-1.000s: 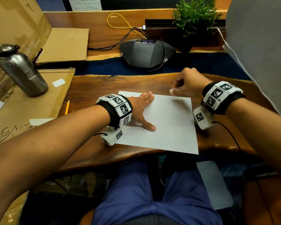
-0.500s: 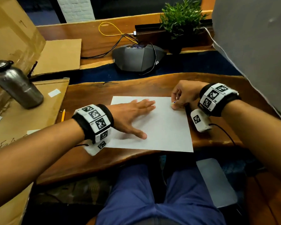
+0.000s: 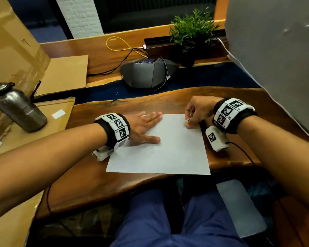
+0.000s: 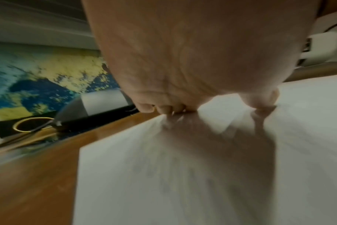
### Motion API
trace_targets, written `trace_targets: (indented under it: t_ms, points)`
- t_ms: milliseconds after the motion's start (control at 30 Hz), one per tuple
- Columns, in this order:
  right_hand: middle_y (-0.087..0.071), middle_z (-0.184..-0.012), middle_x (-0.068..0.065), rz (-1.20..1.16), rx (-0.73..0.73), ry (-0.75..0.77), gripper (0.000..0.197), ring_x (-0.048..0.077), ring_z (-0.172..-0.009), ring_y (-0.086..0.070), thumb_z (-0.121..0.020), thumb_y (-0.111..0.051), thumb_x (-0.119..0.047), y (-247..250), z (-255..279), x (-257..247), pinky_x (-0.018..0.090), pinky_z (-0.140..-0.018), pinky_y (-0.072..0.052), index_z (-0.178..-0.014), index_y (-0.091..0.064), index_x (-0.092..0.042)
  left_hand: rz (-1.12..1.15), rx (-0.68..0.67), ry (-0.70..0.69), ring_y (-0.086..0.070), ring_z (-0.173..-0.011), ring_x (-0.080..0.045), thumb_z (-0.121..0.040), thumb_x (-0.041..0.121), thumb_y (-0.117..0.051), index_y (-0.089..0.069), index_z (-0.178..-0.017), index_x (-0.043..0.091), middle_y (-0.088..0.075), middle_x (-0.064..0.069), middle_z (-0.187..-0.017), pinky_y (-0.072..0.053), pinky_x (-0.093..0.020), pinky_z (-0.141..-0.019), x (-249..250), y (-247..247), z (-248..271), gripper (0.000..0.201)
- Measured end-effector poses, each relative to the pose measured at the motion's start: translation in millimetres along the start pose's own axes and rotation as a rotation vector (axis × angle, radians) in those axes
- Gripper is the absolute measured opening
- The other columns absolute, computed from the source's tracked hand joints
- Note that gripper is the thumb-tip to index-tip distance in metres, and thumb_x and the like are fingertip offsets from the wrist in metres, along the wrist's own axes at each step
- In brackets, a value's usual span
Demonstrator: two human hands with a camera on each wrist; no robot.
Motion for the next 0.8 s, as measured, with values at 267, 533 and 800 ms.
trace_targets:
  t_ms: [267, 533, 800]
  points:
    - [-0.074, -0.079, -0.003, -0.003, 0.008, 0.011, 0.022, 0.012, -0.07, -0.064, -0.07, -0.089, -0.034, 0, 1, 1, 0.029, -0.065, -0.051, -0.081, -0.076, -0.021, -0.047, 0.09, -0.212, 0.018, -0.149, -0.011, -0.086, 0.082, -0.026, 0.015, -0.156, 0.017, 0.023, -0.001, -0.162, 0.012, -0.035, -0.12, 33, -2, -1, 0.104]
    - [-0.072, -0.076, -0.006, -0.01, 0.022, -0.005, 0.022, 0.012, -0.072, -0.063, -0.069, -0.09, -0.035, 0, 2, 0, 0.026, -0.062, -0.048, -0.078, -0.075, -0.023, 0.004, 0.051, -0.006, 0.014, -0.151, -0.014, -0.084, 0.084, -0.024, 0.014, -0.157, 0.018, 0.018, -0.001, -0.164, 0.01, -0.041, -0.122, 14, 21, -34, 0.105]
    - [-0.074, -0.082, -0.004, -0.041, 0.015, -0.019, 0.022, 0.017, -0.082, -0.067, -0.069, -0.09, -0.035, -3, 2, 1, 0.032, -0.07, -0.055, -0.078, -0.075, -0.022, 0.068, 0.203, 0.015, 0.019, -0.149, -0.014, -0.084, 0.083, -0.029, 0.013, -0.157, 0.02, 0.022, 0.001, -0.162, 0.015, -0.035, -0.12, -7, 19, 3, 0.104]
Point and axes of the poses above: each hand's wrist, its own z-axis away from the middle knuckle, its own y-axis out of the back of the hand, x = y × z, the point moved 4 cm from there along -z, towards the middle knuckle
